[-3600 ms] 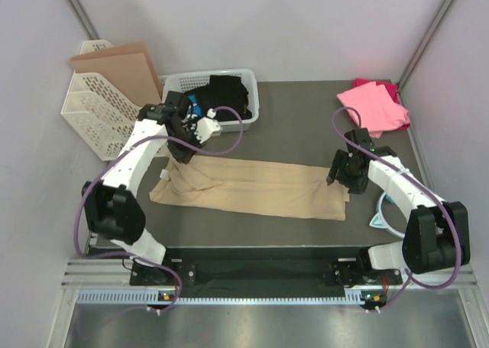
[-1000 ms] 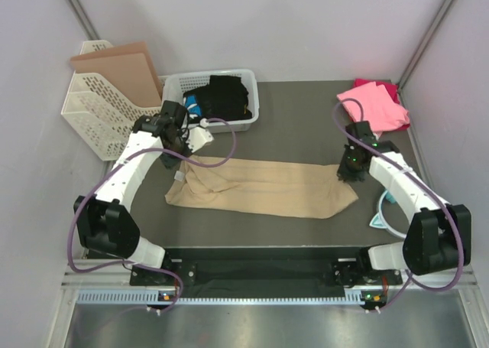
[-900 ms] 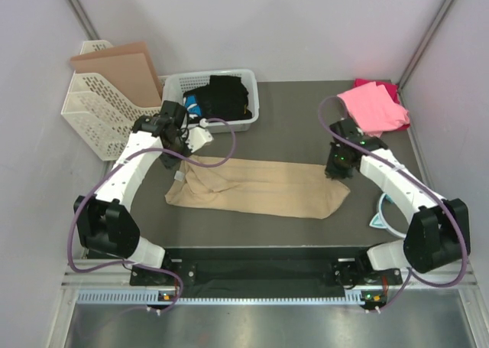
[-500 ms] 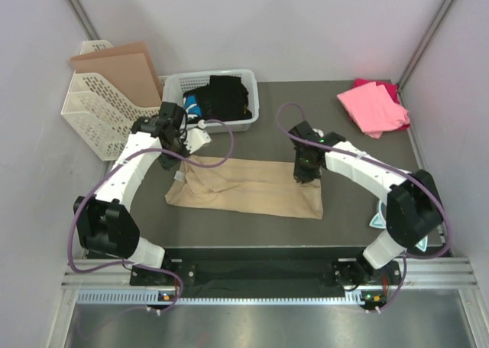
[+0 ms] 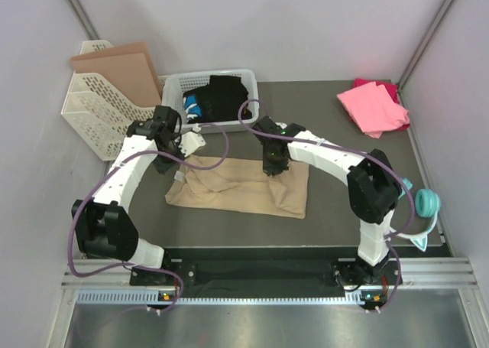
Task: Fold and stack the t-shirts
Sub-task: Fold the folded rectangular tshirt in 1/3 of the way
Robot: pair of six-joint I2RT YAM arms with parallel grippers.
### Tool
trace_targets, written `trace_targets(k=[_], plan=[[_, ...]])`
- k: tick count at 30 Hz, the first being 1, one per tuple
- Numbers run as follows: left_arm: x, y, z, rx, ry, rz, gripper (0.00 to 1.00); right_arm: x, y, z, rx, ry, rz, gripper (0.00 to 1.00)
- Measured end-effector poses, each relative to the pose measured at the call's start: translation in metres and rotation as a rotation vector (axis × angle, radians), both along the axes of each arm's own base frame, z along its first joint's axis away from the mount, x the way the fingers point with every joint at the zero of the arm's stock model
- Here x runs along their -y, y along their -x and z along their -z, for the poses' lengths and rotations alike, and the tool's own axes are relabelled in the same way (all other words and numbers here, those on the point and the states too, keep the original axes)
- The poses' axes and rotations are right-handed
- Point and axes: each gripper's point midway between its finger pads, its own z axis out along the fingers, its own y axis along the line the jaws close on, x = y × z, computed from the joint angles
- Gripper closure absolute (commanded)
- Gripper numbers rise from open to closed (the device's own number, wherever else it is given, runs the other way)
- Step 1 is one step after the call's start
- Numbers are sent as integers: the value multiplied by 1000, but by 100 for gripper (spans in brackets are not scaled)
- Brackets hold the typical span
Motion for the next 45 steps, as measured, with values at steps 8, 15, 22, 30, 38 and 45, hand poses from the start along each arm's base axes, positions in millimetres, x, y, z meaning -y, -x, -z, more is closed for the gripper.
trace_targets(k=[8,15,22,30,38,45], plan=[[-6,0,-1,4,-2,-9,78,-37,7,21,-35,23,-75,100],[-6,1,2,-5,4,-8,78,-64,8,27,-43,20,-119,64],[-6,6,8,-24,3,-7,78,-84,4,36,-70,12,-168,35],[-5,7,10,-29,9,-4,78,-99,-4,11,-25,-17,-231,34],[-6,7,8,-22,9,-4,78,-103,-22,-20,52,-60,-250,34],[-5,6,4,-11,12,-4,78,26,-1,-24,33,-40,-39,37]])
